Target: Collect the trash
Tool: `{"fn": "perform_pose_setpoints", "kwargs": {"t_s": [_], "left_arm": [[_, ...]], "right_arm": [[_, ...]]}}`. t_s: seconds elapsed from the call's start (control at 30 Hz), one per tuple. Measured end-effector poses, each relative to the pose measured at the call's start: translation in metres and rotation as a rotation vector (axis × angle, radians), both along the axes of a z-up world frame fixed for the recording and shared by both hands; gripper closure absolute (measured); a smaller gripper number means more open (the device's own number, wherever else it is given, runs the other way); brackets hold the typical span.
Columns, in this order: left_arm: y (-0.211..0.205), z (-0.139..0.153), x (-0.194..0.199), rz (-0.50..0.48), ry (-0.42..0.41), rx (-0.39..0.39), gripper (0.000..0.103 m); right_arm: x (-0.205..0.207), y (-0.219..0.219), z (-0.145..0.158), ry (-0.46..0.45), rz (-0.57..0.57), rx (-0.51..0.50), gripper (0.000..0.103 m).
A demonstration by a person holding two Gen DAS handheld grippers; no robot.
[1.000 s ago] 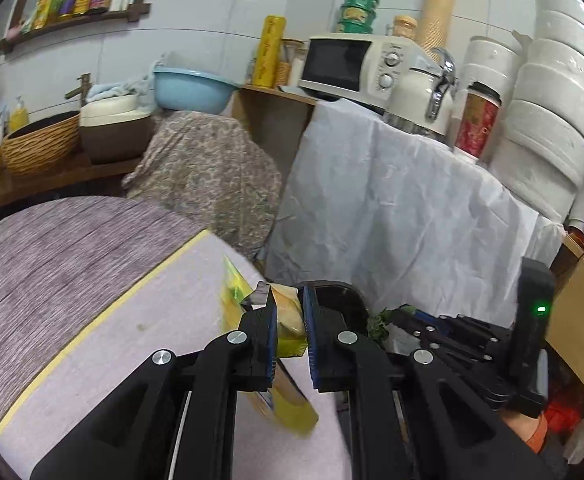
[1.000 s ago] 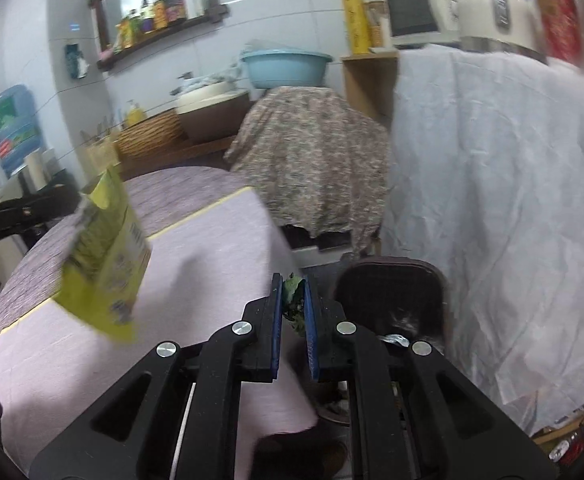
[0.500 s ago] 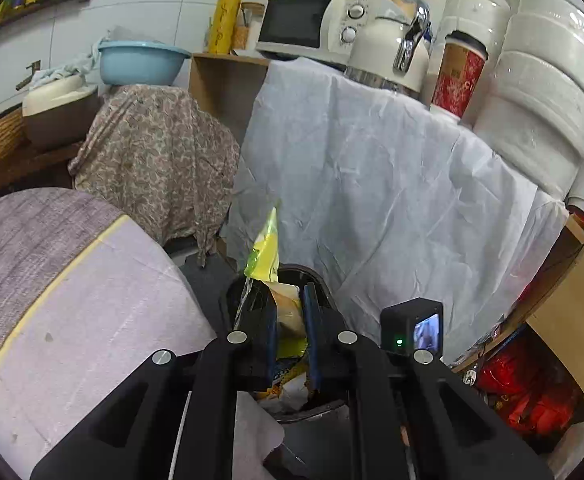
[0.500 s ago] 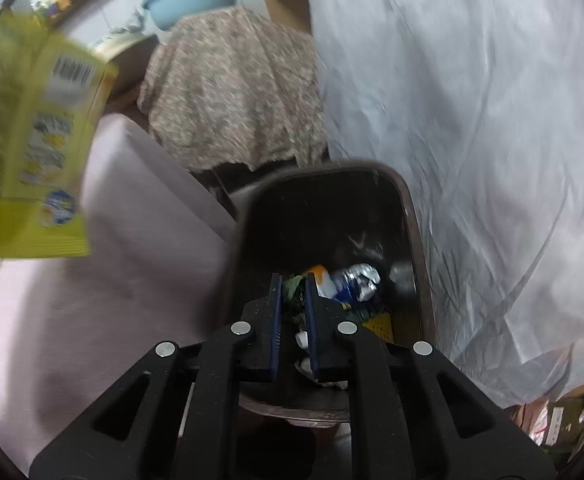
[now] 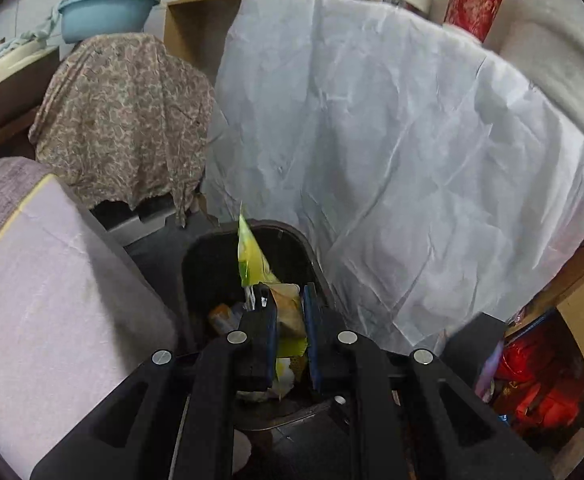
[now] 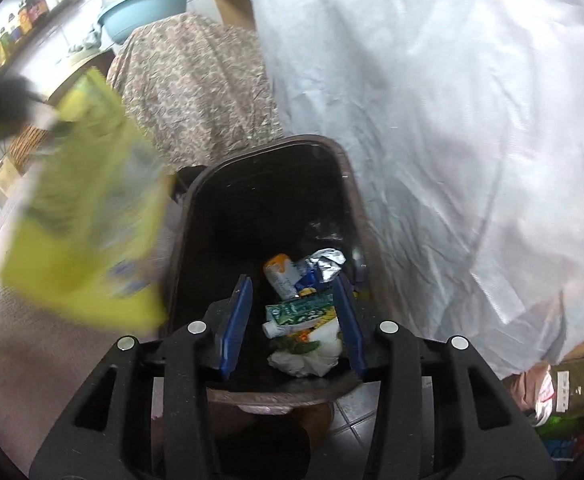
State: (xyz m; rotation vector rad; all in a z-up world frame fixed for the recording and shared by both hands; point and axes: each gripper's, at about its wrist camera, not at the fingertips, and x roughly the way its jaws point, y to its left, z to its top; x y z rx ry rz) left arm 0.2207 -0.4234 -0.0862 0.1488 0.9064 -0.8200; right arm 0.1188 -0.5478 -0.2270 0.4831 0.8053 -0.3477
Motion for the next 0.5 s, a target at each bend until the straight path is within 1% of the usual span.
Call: {"fn": "perform_pose_setpoints", "kwargs": {"t_s": [0.1,0.13,0.17,0.23,0.27,0.3,0.33,0.37,0.43,0.5], "left_arm": [[-0.015,-0.015,0.006,-0.007,0.038,0.037,0.090],[-0.019,-0.020,0.009,-0.007,0.064,0.047,0.090],[-0.020,-0.024,0.013,0.000,0.085,0.047,0.088],[-0.023,-0.030,0.016,0.002,0.105,0.067,0.071],[-0.023,-0.032,0.016,0.007,0.098,0.078,0.054],[-0.023,-0.033,0.015,0.013,0.087,0.081,0.043],[-0.020,-0.032,0.014,0.017,0.072,0.077,0.043],[-0.018,-0.032,0.013,0.017,0.066,0.078,0.042],[-0.017,-0.034,0.010,0.013,0.067,0.088,0.038],[-0.013,-0.028,0.004,0.005,0.057,0.081,0.033]], "right_arm": [[-0.011,-0.004,0.001,-0.001,-0.027,-0.018,0.056],[-0.015,-0.005,0.002,-0.001,-0.039,-0.030,0.049],[-0.018,-0.006,0.002,-0.001,-0.048,-0.038,0.043],[-0.024,-0.009,0.003,0.000,-0.069,-0.055,0.042],[-0.026,-0.009,0.002,0.001,-0.076,-0.060,0.041],[-0.028,-0.009,0.002,0.004,-0.082,-0.067,0.038],[-0.030,-0.009,0.002,0.006,-0.088,-0.074,0.034],[-0.032,-0.009,0.002,0.007,-0.094,-0.085,0.033],[-0.035,-0.010,0.002,0.016,-0.102,-0.102,0.033],[-0.039,-0.011,0.003,0.025,-0.112,-0.117,0.033]]}}
